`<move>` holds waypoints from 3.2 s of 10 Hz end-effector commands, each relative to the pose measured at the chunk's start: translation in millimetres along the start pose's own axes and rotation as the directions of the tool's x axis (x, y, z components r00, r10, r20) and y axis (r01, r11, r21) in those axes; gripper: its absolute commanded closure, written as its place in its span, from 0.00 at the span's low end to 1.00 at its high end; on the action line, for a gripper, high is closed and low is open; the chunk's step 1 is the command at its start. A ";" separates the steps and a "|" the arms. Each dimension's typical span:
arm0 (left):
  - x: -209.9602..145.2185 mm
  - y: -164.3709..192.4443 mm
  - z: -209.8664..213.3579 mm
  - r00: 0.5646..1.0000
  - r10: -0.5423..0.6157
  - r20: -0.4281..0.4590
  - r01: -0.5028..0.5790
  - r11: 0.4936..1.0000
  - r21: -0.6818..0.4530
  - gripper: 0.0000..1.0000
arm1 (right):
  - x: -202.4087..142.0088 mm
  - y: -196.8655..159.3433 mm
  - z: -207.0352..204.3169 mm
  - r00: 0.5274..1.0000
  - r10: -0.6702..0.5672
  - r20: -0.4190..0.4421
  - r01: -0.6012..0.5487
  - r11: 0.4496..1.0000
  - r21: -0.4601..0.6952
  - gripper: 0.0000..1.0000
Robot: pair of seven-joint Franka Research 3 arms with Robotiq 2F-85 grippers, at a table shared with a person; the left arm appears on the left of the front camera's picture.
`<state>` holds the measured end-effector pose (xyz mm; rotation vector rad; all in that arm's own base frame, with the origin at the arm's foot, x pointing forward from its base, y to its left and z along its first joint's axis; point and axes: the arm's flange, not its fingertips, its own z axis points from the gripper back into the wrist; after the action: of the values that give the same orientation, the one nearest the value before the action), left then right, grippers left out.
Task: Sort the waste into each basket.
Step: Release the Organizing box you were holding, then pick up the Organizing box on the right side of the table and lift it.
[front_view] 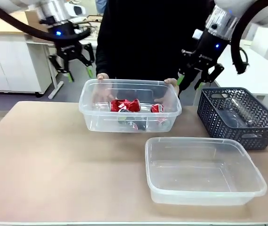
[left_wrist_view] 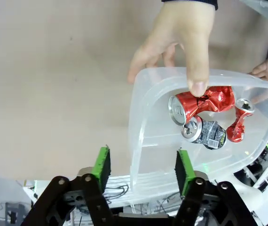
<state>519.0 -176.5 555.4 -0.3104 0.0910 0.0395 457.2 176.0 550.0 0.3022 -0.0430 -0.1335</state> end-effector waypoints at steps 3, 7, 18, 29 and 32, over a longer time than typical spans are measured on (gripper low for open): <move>-51.1 18.7 -28.7 0.964 -0.175 0.201 0.182 0.983 -0.014 0.00 | -8.8 -32.1 -15.0 0.984 -0.031 0.178 0.000 0.985 0.172 0.00; -43.5 10.7 -19.2 0.970 -0.166 0.178 0.164 0.986 0.022 0.00 | -4.3 -29.4 -5.7 0.984 -0.070 0.167 0.047 0.990 0.134 0.00; -103.4 -38.6 -51.8 0.953 -0.272 0.130 0.268 0.962 0.052 0.00 | -67.0 -101.3 15.3 0.954 0.220 0.205 -0.229 0.973 0.021 0.00; -167.5 -80.4 -87.1 0.943 -0.333 -0.006 0.330 0.932 0.154 0.00 | -158.1 -143.9 6.0 0.838 0.537 0.097 -0.533 0.844 -0.061 0.00; -261.0 -124.9 -137.5 0.996 -0.086 -0.007 0.085 0.979 0.184 0.00 | -221.3 -198.7 -5.3 0.848 0.526 -0.061 -0.527 0.829 -0.185 0.00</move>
<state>276.8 -329.4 489.7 -0.1158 0.0808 -0.1367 262.5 40.3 531.3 0.1395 -0.1106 0.4071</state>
